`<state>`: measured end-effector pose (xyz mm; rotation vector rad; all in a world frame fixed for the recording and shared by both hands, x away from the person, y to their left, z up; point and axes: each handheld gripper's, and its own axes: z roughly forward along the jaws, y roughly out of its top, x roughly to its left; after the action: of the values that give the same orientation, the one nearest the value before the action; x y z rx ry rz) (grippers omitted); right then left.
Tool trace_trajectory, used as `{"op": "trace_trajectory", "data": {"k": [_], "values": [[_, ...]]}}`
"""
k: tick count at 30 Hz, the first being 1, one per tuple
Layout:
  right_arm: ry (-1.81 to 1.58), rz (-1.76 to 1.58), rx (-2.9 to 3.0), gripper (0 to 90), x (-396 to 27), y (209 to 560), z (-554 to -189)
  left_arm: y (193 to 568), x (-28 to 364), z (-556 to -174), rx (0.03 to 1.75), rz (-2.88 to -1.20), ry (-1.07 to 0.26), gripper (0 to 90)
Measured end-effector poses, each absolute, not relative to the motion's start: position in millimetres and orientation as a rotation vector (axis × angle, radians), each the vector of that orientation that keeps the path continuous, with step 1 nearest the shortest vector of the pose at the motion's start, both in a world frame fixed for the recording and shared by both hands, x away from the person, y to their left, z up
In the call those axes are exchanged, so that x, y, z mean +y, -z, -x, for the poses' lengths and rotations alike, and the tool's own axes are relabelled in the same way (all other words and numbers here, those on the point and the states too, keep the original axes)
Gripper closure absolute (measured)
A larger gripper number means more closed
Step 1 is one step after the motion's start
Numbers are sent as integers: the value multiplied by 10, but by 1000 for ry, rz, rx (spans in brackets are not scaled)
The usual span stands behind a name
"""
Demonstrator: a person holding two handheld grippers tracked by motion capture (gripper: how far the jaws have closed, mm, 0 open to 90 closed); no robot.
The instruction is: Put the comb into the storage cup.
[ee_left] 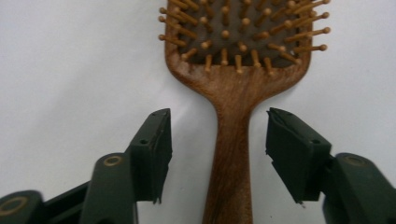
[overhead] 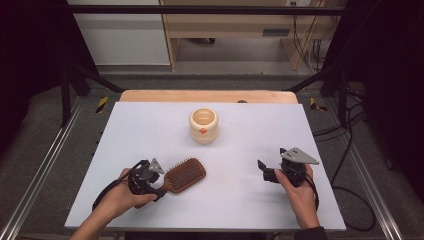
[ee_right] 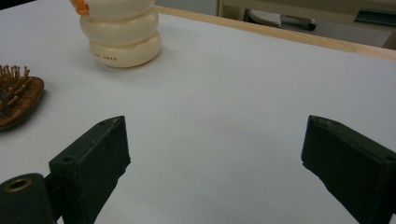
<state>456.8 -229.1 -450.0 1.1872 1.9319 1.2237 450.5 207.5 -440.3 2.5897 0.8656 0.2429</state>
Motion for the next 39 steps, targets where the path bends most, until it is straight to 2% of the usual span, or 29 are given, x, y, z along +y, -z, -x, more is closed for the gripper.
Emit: {"op": "trace_trajectory", "data": {"k": [8,18,39], "values": [[-1223,-1197,1936,78,-2294,4508,-4573,4388,2017,-4485,832,-2614,-220,500],[-1221,-1197,1938,78,-2296,4511,-4575,4435,1960,-4488,821,-2660,-201,561],[-1223,-1206,1946,77,-2291,4516,-4576,4471,1925,-4527,809,-2693,-205,636]]}}
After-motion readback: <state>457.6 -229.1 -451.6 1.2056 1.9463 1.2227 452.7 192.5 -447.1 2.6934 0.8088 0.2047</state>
